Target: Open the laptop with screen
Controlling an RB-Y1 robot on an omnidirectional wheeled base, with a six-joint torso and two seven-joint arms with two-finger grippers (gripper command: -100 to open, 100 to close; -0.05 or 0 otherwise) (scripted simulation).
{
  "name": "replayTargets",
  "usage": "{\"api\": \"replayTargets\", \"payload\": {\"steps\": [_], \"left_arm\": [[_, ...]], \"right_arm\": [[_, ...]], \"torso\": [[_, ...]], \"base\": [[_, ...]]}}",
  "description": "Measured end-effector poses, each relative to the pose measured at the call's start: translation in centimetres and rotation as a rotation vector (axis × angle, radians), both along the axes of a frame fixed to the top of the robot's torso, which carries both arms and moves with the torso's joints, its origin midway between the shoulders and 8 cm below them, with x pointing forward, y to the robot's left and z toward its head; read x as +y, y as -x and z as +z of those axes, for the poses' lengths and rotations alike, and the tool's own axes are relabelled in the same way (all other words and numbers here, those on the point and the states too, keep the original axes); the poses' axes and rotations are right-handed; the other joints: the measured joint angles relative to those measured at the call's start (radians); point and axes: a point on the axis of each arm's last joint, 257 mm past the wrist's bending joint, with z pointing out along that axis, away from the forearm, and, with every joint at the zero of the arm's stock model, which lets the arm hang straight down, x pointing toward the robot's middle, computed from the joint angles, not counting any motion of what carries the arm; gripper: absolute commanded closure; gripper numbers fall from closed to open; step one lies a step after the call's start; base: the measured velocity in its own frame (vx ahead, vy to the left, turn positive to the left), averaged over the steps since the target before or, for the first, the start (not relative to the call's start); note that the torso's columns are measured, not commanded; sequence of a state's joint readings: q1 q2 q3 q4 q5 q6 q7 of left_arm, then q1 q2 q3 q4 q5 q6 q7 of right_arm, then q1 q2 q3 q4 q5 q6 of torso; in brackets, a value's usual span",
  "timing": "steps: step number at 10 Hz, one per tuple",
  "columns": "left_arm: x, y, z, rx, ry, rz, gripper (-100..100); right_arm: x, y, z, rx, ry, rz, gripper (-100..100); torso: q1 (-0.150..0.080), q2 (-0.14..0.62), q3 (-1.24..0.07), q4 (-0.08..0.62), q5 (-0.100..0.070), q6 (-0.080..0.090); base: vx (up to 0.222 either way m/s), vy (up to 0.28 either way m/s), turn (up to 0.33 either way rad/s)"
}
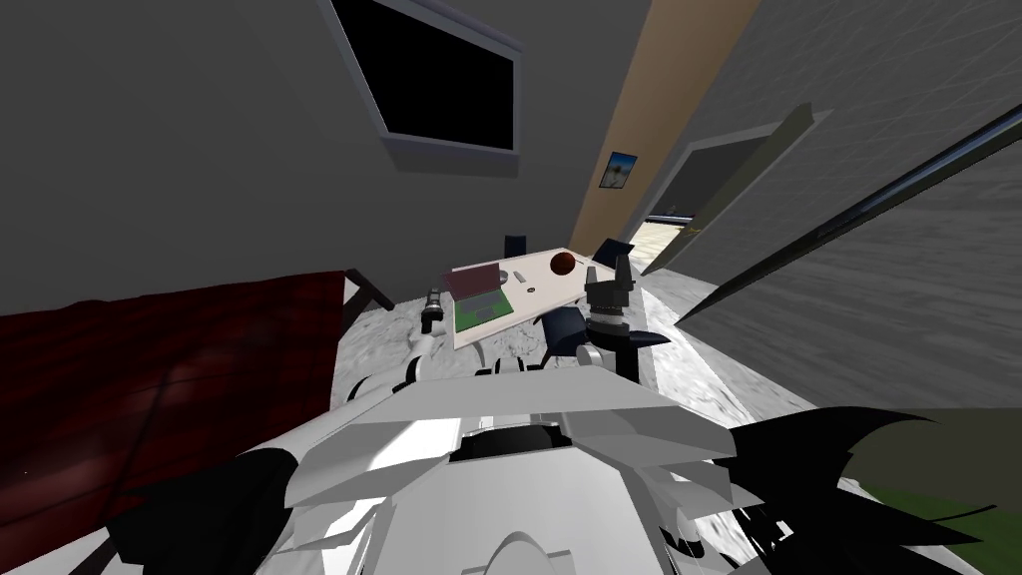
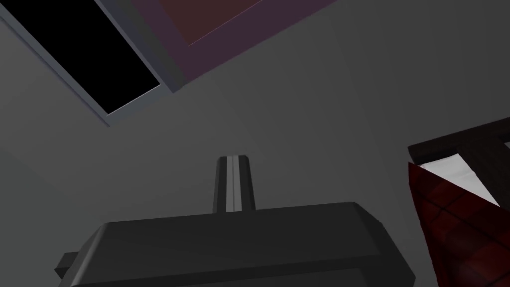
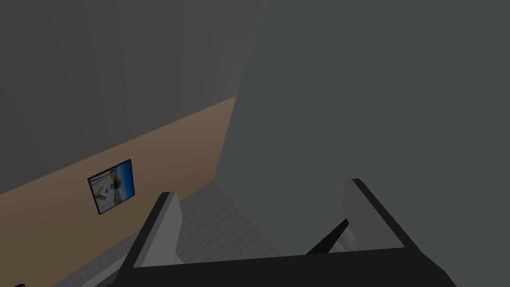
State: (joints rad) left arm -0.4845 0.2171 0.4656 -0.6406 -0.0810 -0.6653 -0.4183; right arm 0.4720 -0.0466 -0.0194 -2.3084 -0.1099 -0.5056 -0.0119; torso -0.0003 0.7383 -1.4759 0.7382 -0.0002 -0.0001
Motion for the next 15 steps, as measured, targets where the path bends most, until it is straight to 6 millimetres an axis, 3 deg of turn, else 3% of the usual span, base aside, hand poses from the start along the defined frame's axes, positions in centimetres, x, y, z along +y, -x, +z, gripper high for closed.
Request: {"api": "replayTargets", "payload": {"steps": [10,11,15], "left_arm": [[-1.5,6.3,-0.5,-0.153,-0.051,0.018,100],[-1.5,6.4,-0.4,-0.158,-0.053,0.018,-100],[-1.4,4.8,-0.4,-0.113,-0.069,0.004,-100]], "right_arm": [[0.0,0.0,0.0,0.000,0.000,0.000,0],[0.0,0.0,0.0,0.000,0.000,0.000,0],[0.0,0.0,0.0,0.000,0.000,0.000,0]], "torso": [[0.000,0.000,0.000,0.000,0.000,0.000],[0.000,0.000,0.000,0.000,0.000,0.000],[-0.001,-0.001,-0.001,0.000,0.000,0.000]], "base": [[0.017,0.008,0.004],[-0.102,0.010,0.067],[-0.128,0.001,0.041]]}}
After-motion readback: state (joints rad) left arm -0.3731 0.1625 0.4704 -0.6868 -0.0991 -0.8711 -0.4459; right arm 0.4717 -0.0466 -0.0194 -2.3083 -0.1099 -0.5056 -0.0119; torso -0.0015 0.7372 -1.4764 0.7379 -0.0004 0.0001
